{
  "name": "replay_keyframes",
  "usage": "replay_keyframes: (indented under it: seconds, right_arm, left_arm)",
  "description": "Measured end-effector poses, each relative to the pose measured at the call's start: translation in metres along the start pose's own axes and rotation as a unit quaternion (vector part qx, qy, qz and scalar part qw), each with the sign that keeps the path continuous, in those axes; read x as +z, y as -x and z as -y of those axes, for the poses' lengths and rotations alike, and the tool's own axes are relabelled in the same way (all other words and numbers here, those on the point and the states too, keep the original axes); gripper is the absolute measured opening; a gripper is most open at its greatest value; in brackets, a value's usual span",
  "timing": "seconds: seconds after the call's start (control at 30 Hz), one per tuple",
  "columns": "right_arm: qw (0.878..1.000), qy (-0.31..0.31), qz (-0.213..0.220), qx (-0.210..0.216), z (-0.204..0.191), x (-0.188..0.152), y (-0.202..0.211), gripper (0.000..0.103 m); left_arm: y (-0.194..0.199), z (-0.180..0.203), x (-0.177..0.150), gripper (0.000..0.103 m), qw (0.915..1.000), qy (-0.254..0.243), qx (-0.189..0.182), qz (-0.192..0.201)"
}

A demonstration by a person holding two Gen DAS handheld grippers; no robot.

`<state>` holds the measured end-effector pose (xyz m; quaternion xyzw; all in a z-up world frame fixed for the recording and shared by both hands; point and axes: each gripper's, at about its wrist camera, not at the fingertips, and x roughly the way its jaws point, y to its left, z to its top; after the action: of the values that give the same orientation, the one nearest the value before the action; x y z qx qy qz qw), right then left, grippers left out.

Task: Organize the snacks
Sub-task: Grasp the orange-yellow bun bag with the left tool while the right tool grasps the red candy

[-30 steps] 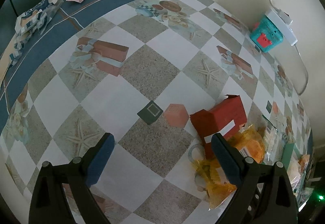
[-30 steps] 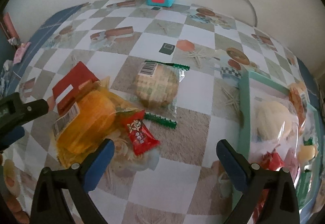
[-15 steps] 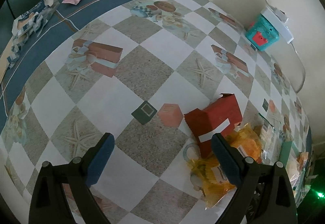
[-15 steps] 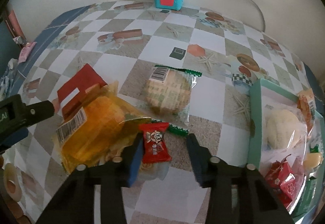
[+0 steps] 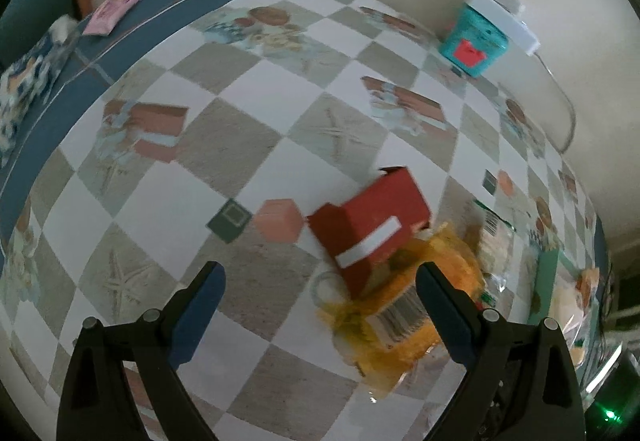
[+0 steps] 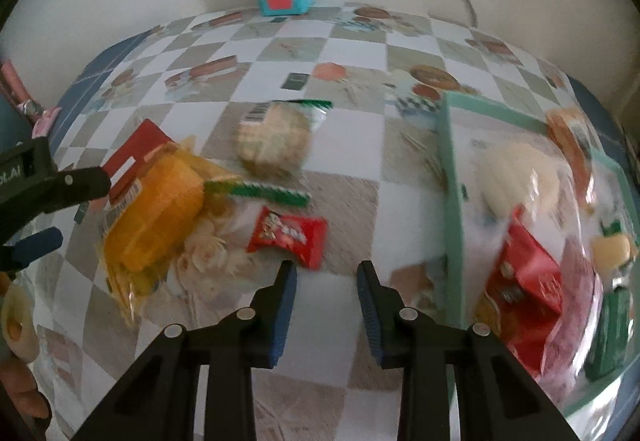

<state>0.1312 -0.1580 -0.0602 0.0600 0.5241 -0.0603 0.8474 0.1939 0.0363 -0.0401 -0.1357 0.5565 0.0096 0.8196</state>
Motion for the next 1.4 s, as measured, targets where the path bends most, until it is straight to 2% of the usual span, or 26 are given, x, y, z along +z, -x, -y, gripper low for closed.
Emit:
replay_keyframes:
  seconds: [0.33, 0.67, 0.73, 0.93, 1.2, 1.27, 1.33, 1.4]
  right_arm:
    - [1.000, -0.003, 0.003, 0.008, 0.008, -0.004, 0.002, 0.035]
    - [1.000, -0.014, 0.004, 0.016, 0.012, -0.007, 0.004, 0.035]
    - [1.000, -0.014, 0.004, 0.017, 0.013, -0.007, 0.004, 0.035]
    - [1.000, -0.016, 0.002, 0.018, 0.013, -0.006, 0.004, 0.035]
    - [1.000, -0.021, -0.003, 0.022, 0.015, -0.006, 0.005, 0.036]
    - [0.999, -0.024, -0.003, 0.027, 0.015, -0.005, 0.006, 0.039]
    - [0.999, -0.024, 0.000, 0.031, 0.014, -0.003, 0.008, 0.053]
    - [0.999, -0.020, 0.007, 0.034, 0.010, 0.000, 0.011, 0.056]
  left_arm:
    - [0.000, 0.044, -0.007, 0.096, 0.9957, -0.092, 0.006, 0.004]
    - [-0.013, 0.067, -0.016, 0.096, 0.9921, -0.123, 0.019, -0.014]
    - [-0.018, 0.066, -0.016, 0.096, 0.9926, -0.115, 0.035, -0.020]
    - [-0.020, 0.041, -0.010, 0.096, 0.9973, -0.050, 0.040, -0.035]
    - [-0.013, 0.000, -0.003, 0.096, 0.9981, 0.021, 0.046, -0.037]
    - [-0.011, -0.010, -0.002, 0.096, 0.9978, 0.033, 0.043, -0.038]
    - [-0.010, -0.016, -0.002, 0.096, 0.9978, 0.039, 0.039, -0.038]
    - [-0.008, -0.019, -0.003, 0.096, 0.9979, 0.039, 0.035, -0.038]
